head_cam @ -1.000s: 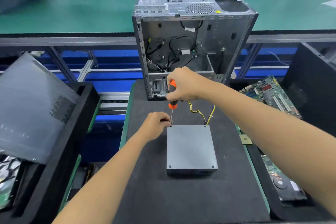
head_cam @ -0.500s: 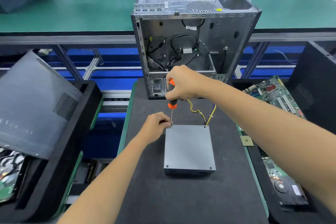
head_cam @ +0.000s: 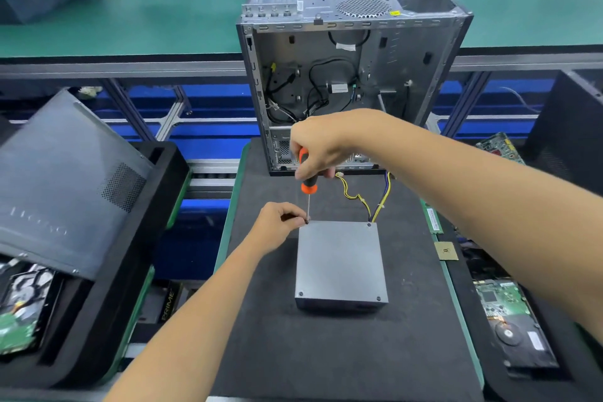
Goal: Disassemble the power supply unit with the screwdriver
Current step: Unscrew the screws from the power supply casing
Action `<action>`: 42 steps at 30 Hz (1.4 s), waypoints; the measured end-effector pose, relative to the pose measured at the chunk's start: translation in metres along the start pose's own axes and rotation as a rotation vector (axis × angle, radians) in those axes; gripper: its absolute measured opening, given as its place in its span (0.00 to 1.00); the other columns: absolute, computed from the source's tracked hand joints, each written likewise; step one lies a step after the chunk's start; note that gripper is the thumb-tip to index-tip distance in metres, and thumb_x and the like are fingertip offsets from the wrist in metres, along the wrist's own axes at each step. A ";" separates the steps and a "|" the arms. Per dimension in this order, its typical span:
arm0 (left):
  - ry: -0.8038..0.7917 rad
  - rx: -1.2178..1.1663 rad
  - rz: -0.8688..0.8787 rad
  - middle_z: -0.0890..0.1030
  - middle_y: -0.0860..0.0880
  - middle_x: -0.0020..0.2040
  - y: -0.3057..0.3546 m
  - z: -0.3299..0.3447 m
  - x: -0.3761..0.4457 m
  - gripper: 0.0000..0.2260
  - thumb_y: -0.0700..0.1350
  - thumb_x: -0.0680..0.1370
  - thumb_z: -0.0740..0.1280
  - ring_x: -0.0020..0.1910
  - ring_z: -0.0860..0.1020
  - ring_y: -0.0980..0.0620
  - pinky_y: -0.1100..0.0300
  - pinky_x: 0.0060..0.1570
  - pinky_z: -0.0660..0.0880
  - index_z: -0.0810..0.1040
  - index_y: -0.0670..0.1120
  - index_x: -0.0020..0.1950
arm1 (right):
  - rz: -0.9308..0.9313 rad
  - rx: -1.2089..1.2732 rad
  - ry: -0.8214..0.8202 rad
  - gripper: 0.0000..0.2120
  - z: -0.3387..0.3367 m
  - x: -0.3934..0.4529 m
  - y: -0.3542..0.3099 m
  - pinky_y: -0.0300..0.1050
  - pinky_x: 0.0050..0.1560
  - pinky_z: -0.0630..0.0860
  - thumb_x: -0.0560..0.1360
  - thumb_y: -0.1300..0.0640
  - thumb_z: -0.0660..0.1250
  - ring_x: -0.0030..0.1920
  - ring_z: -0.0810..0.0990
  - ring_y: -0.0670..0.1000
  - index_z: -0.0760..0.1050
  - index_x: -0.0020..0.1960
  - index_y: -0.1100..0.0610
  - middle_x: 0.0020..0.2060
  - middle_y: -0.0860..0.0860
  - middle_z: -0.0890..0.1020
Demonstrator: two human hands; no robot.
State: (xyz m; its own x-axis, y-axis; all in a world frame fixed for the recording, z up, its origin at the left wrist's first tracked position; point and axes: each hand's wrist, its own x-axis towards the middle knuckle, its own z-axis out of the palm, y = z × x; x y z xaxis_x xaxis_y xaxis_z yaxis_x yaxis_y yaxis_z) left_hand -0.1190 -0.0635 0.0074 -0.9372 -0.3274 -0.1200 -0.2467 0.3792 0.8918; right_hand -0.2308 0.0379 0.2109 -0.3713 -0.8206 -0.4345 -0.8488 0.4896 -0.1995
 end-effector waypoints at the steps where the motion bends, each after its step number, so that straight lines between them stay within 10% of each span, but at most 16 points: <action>1: -0.004 0.001 0.008 0.84 0.53 0.40 0.001 0.000 0.000 0.10 0.34 0.74 0.69 0.40 0.79 0.63 0.74 0.44 0.72 0.83 0.48 0.40 | -0.033 -0.032 -0.024 0.10 -0.002 0.000 -0.002 0.39 0.31 0.70 0.75 0.52 0.70 0.31 0.83 0.47 0.73 0.40 0.56 0.25 0.46 0.80; 6: 0.000 0.041 0.029 0.84 0.52 0.41 0.004 -0.001 -0.002 0.10 0.35 0.74 0.69 0.41 0.79 0.62 0.75 0.44 0.71 0.83 0.49 0.39 | -0.179 -0.246 -0.067 0.07 -0.003 0.000 -0.018 0.39 0.33 0.69 0.69 0.63 0.73 0.41 0.77 0.50 0.78 0.46 0.57 0.42 0.50 0.80; 13: 0.008 0.096 0.021 0.84 0.56 0.41 0.008 -0.001 -0.005 0.10 0.38 0.74 0.70 0.43 0.80 0.61 0.75 0.44 0.72 0.82 0.53 0.39 | 0.011 -0.358 0.055 0.13 0.004 0.003 -0.024 0.44 0.33 0.70 0.79 0.55 0.55 0.30 0.78 0.55 0.68 0.38 0.59 0.34 0.52 0.73; 25: -0.012 0.089 0.020 0.85 0.52 0.42 0.007 -0.001 -0.001 0.10 0.36 0.74 0.70 0.45 0.81 0.56 0.65 0.49 0.74 0.82 0.51 0.39 | -0.216 -0.029 0.124 0.04 0.005 -0.009 -0.010 0.44 0.36 0.69 0.72 0.60 0.65 0.40 0.74 0.49 0.72 0.46 0.56 0.39 0.49 0.78; 29: -0.024 0.097 0.000 0.84 0.54 0.41 0.007 -0.002 -0.001 0.08 0.37 0.74 0.70 0.43 0.81 0.60 0.71 0.45 0.73 0.84 0.49 0.41 | -0.045 -0.471 0.196 0.08 0.012 -0.007 -0.015 0.46 0.28 0.60 0.81 0.56 0.55 0.31 0.65 0.50 0.67 0.45 0.57 0.34 0.51 0.66; 37: 0.016 0.092 -0.003 0.84 0.54 0.41 0.006 0.002 -0.003 0.10 0.37 0.75 0.70 0.44 0.81 0.57 0.67 0.48 0.74 0.82 0.51 0.39 | -0.249 0.063 0.169 0.09 0.008 -0.011 -0.013 0.44 0.41 0.75 0.69 0.66 0.63 0.43 0.79 0.50 0.76 0.47 0.57 0.41 0.51 0.81; 42: 0.022 0.089 -0.022 0.84 0.56 0.40 0.006 0.002 -0.003 0.11 0.37 0.74 0.70 0.43 0.80 0.61 0.71 0.45 0.72 0.82 0.53 0.39 | -0.043 -0.417 0.311 0.05 0.018 -0.005 -0.013 0.43 0.28 0.62 0.80 0.58 0.59 0.33 0.69 0.53 0.67 0.46 0.57 0.34 0.51 0.68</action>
State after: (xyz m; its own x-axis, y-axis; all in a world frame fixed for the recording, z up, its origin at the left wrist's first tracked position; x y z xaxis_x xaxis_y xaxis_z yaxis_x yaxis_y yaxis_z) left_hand -0.1178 -0.0584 0.0128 -0.9260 -0.3551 -0.1285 -0.2888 0.4465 0.8469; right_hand -0.2111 0.0408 0.1997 -0.3730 -0.9172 -0.1398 -0.9201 0.3463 0.1832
